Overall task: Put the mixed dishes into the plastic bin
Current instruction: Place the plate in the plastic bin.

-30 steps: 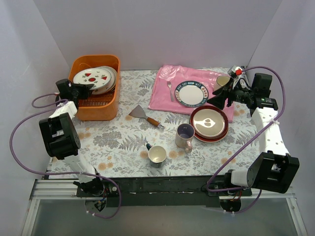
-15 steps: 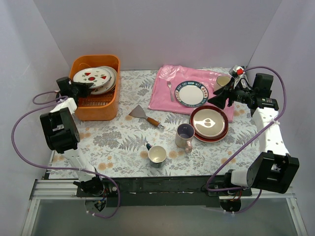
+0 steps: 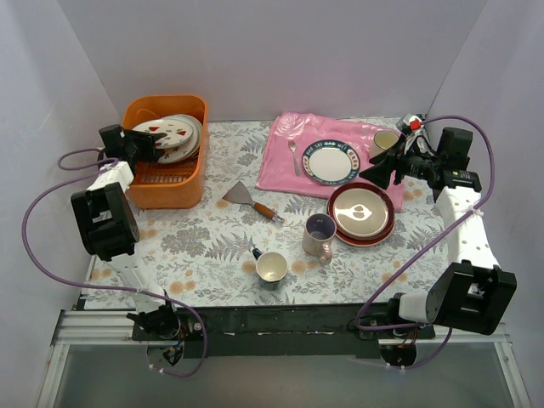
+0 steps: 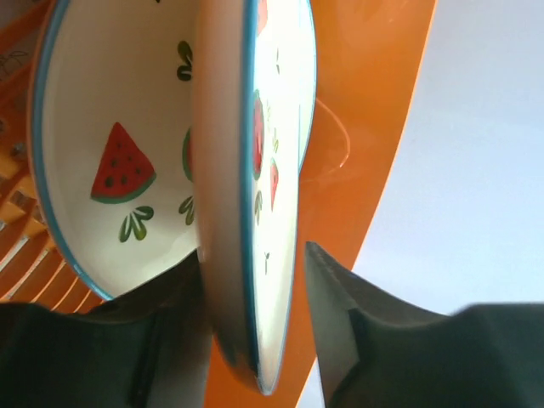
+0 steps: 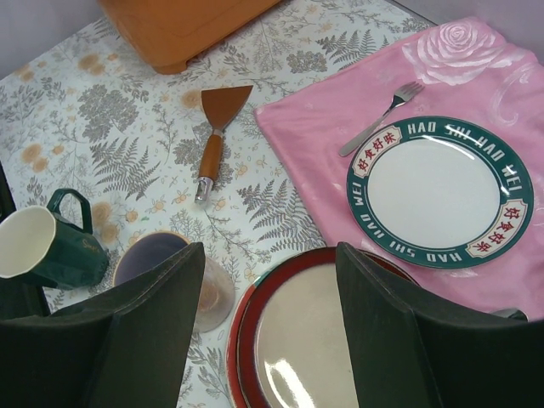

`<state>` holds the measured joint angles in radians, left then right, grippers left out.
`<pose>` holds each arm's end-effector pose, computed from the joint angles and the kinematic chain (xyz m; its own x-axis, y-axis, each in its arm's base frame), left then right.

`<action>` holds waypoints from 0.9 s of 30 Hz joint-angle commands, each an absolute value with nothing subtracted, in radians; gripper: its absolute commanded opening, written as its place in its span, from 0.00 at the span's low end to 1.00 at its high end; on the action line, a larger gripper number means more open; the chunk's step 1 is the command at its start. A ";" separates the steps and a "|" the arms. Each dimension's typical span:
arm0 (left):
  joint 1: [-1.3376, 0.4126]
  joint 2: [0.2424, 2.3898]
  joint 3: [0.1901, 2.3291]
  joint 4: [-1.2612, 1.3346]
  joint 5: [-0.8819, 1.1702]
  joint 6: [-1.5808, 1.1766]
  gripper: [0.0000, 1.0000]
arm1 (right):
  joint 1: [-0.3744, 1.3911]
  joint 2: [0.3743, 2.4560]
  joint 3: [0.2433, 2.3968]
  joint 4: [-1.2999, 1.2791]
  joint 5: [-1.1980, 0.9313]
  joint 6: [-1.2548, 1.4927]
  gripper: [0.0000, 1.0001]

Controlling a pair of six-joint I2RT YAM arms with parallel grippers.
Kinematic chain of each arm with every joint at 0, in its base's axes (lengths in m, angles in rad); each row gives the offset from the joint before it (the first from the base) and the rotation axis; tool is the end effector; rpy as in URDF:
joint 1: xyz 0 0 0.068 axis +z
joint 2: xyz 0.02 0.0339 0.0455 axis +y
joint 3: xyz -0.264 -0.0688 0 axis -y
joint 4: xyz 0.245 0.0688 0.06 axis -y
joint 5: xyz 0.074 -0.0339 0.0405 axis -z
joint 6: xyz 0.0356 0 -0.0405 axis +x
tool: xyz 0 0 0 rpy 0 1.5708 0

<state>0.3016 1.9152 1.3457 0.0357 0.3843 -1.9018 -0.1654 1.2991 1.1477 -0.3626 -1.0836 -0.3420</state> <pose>0.4240 0.1179 0.2260 0.1269 -0.8787 0.4602 -0.4701 -0.4618 -0.7522 0.2807 -0.0150 0.3456 -0.2282 -0.1211 -0.9661 -0.8050 0.5815 0.1173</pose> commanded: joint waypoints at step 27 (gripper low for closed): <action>0.276 1.970 1.618 -0.411 0.477 -1.781 0.98 | -0.176 1.258 1.118 -0.285 -1.129 -0.299 0.71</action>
<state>0.2810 1.9762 1.5661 -0.3405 0.4541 -1.7710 -0.1699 1.2884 1.1290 -0.3275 -1.1030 -0.3130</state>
